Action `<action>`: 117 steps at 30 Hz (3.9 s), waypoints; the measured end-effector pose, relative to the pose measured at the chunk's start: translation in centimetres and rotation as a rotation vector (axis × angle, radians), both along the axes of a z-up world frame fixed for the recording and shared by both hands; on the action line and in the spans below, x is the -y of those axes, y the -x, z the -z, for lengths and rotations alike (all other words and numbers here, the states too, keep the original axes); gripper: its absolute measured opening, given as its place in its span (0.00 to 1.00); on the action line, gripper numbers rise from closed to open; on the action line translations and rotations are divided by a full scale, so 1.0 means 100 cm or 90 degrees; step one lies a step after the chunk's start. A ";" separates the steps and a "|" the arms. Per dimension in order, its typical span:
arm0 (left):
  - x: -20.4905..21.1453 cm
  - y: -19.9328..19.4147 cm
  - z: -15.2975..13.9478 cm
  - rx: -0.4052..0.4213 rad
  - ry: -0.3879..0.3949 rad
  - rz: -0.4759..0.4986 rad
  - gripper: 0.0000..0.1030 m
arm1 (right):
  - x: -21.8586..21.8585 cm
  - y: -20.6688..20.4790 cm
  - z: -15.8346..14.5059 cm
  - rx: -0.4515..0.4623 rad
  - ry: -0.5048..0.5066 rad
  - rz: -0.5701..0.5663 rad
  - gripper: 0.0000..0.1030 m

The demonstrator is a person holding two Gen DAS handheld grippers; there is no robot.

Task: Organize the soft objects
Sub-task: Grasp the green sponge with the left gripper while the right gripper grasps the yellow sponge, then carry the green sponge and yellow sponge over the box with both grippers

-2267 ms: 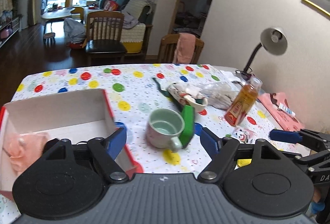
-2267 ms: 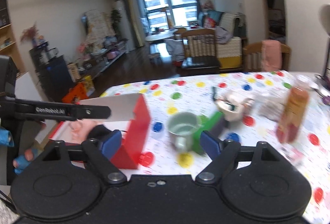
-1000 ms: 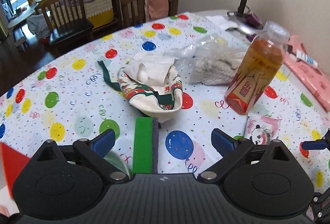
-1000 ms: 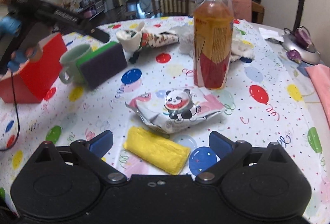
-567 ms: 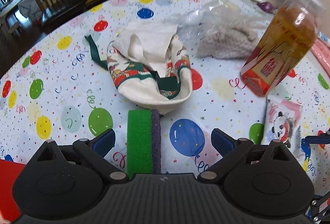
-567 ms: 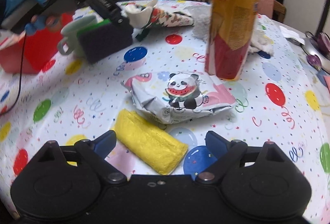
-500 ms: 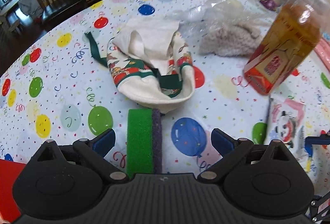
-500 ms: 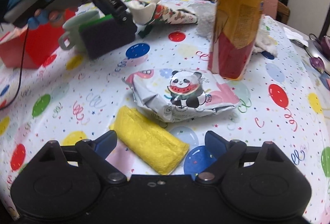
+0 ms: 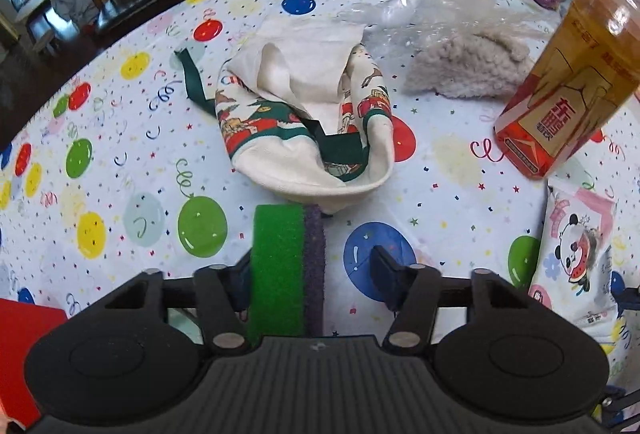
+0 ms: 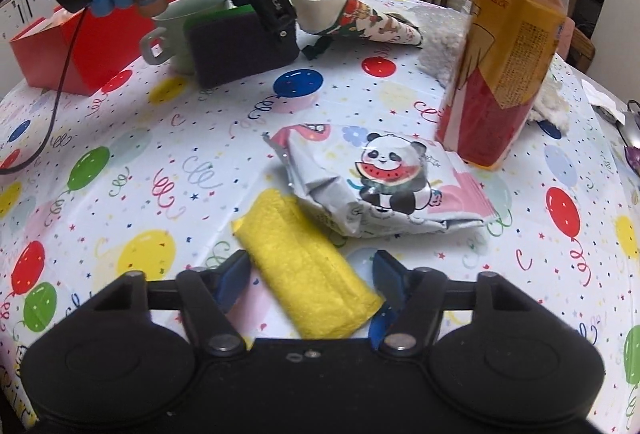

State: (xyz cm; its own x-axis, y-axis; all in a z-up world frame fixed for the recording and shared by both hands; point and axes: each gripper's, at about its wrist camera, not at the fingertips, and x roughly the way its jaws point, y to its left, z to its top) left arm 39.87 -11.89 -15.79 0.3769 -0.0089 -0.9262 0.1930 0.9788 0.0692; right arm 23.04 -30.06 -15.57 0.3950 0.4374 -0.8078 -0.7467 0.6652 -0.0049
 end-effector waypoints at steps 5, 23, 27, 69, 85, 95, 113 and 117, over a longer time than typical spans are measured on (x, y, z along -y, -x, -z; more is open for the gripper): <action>0.004 0.003 -0.003 0.006 -0.018 0.009 0.35 | 0.000 0.006 -0.004 0.004 0.001 0.000 0.50; -0.012 0.051 -0.032 0.039 0.070 -0.040 0.28 | 0.020 0.030 -0.035 -0.084 -0.133 0.148 0.39; -0.020 0.071 -0.043 0.050 0.103 -0.054 0.28 | 0.019 0.038 -0.055 -0.076 -0.167 0.172 0.39; -0.265 0.230 -0.168 0.206 0.160 -0.232 0.29 | -0.238 0.060 -0.177 0.048 -0.219 0.019 0.39; -0.368 0.218 -0.133 0.181 0.113 -0.300 0.29 | -0.349 0.051 -0.134 0.074 -0.095 -0.018 0.39; -0.381 0.189 -0.111 0.153 0.108 -0.283 0.29 | -0.416 0.046 -0.097 0.094 -0.003 -0.056 0.39; -0.363 0.144 -0.049 0.076 0.130 -0.206 0.28 | -0.440 0.051 -0.053 0.066 0.078 -0.071 0.39; -0.362 0.145 -0.041 0.069 0.129 -0.202 0.28 | -0.441 0.055 -0.051 0.067 0.085 -0.076 0.39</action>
